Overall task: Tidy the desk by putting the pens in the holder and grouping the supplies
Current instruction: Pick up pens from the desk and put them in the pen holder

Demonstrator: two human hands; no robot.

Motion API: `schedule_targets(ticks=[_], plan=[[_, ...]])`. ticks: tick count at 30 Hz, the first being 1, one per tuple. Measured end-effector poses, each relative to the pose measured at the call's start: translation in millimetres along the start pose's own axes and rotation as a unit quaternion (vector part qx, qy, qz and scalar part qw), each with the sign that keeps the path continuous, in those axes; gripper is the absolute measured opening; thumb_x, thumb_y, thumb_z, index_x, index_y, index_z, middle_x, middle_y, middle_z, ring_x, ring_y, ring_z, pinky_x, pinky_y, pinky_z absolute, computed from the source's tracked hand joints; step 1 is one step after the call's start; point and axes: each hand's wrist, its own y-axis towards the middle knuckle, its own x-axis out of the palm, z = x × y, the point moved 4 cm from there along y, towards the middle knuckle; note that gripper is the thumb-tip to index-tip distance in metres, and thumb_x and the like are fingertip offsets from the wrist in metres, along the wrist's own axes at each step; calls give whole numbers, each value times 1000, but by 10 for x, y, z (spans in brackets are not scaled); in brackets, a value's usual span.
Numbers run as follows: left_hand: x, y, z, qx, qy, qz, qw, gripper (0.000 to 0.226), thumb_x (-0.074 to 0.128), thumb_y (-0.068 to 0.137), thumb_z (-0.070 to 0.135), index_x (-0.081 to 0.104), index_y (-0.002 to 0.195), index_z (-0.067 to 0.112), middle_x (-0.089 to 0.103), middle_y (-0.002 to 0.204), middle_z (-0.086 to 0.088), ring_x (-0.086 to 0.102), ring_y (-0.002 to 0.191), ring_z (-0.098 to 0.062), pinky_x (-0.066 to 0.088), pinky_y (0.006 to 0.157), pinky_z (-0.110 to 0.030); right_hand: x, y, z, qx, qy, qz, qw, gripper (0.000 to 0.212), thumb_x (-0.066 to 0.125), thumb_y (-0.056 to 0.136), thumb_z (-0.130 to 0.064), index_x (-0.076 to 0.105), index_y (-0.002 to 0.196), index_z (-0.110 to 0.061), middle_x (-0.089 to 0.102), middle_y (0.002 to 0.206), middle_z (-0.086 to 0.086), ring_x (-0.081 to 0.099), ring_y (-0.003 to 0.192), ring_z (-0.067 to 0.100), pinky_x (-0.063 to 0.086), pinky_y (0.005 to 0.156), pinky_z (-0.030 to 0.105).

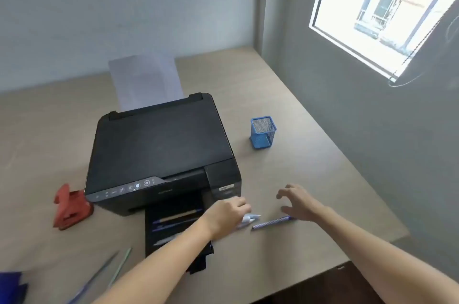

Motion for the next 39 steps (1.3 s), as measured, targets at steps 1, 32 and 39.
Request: schedule_targets(ticks=[1, 32, 39], plan=[[112, -6, 2, -38, 1, -32, 999, 25, 41, 91, 25, 62, 91, 12, 64, 94, -6, 64, 82, -24, 57, 61, -33, 127, -34, -16, -12, -9, -14, 1000, 39, 65, 75, -30, 61, 113, -22, 56, 113, 10, 52, 108, 31, 44, 92, 38], [417, -201, 483, -279, -26, -149, 948, 34, 82, 42, 18, 60, 67, 23, 63, 69, 5, 62, 60, -12, 46, 45, -20, 320, 352, -362, -123, 81, -17, 989, 13, 50, 87, -18, 50, 75, -13, 49, 63, -5, 44, 62, 24, 37, 59, 32], [-198, -435, 590, -356, -220, 46, 907, 24, 31, 102, 20, 47, 120, 17, 50, 102, 4, 44, 87, -11, 33, 71, -24, 569, 497, -861, -183, -42, -53, 981, 30, 54, 83, -24, 52, 106, -6, 57, 107, 18, 56, 96, 36, 47, 79, 41]])
